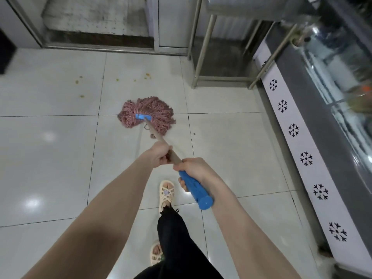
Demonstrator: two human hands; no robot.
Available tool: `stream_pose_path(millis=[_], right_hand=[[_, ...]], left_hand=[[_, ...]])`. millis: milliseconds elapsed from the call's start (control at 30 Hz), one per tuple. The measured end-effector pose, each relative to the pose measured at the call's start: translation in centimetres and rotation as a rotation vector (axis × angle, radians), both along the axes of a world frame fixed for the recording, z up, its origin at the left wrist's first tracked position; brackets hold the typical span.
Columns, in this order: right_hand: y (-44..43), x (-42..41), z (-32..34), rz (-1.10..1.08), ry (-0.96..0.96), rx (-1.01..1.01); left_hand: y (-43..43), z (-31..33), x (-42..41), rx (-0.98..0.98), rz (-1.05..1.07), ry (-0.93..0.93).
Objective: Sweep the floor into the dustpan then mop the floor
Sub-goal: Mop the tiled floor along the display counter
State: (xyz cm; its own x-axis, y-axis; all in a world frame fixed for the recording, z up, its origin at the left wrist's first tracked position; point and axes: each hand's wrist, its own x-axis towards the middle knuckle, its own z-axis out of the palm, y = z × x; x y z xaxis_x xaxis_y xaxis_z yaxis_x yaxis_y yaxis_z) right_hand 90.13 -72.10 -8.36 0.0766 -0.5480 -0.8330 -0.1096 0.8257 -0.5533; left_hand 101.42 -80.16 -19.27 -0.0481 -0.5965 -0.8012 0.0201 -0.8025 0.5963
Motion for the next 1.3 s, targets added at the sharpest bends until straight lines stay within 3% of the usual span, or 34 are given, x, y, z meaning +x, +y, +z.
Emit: stream_pose_path(millis=[633, 1067, 1300], right_hand=[[-36.6, 5.8, 2.8, 0.122, 0.04, -0.028], [-44.3, 3.7, 5.7, -0.095, 0.176, -0.137], [-48.9, 11.8, 2.7, -0.198, 0.117, -0.152]], left_hand=[[-34.5, 2.3, 6.5, -0.018, 0.166, 0.038], [-44.2, 4.9, 0.7, -0.063, 0.012, 0.185], [-49.8, 2.0, 7.2, -0.051, -0.042, 0.089]])
